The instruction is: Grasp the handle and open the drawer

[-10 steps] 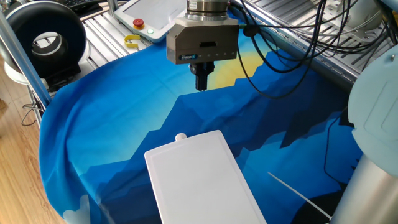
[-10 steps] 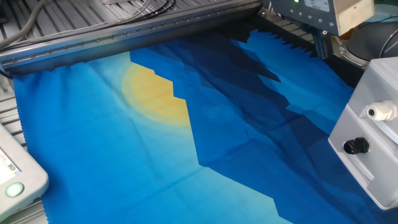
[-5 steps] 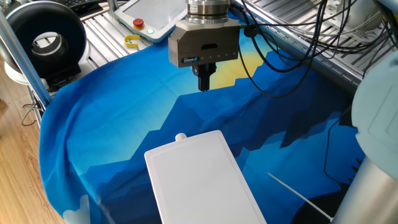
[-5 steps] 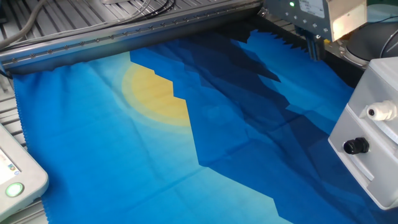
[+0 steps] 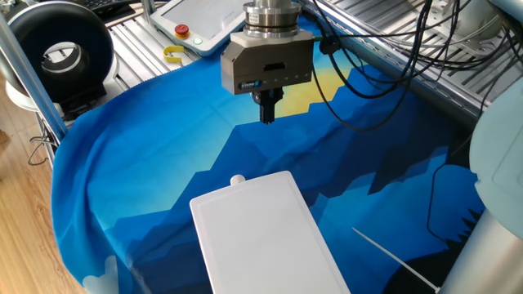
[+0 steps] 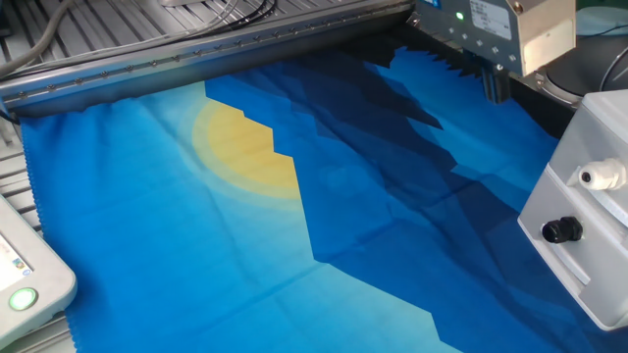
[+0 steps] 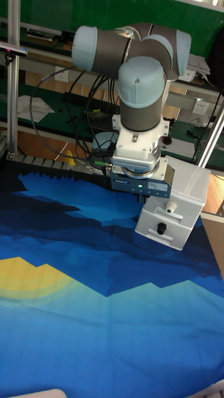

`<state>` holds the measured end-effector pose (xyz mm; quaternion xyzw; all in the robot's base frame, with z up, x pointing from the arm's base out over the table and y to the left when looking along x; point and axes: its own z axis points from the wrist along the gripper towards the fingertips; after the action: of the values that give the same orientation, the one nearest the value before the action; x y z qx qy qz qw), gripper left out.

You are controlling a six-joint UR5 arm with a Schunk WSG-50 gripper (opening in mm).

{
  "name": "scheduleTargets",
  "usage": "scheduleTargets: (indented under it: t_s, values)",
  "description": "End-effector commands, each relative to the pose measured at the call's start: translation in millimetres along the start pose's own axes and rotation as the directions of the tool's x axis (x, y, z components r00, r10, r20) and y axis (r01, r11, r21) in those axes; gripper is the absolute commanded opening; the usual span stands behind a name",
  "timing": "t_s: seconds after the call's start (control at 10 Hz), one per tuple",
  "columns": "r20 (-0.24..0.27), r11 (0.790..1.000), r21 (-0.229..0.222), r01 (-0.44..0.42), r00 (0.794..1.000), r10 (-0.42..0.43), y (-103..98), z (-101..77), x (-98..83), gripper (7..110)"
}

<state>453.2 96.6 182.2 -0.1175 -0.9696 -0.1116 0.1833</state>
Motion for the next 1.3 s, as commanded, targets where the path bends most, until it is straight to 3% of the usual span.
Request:
scheduleTargets:
  t_s: [0.0,0.3,0.6,0.9,1.2]
  values:
    - [0.013,1.000,-0.016,0.016,1.000,-0.016,6,3.0,-2.1,7]
    - [0.019,0.998,-0.057,0.018,1.000,-0.017,16,2.5,-3.3,7]
    - [-0.008,0.998,-0.069,-0.003,1.000,0.003,19,2.3,3.2,7]
    - [0.011,1.000,-0.027,-0.013,1.000,0.013,8,2.8,-1.7,7]
    - [0.029,0.999,-0.046,-0.012,0.999,0.014,13,2.6,-6.3,7]
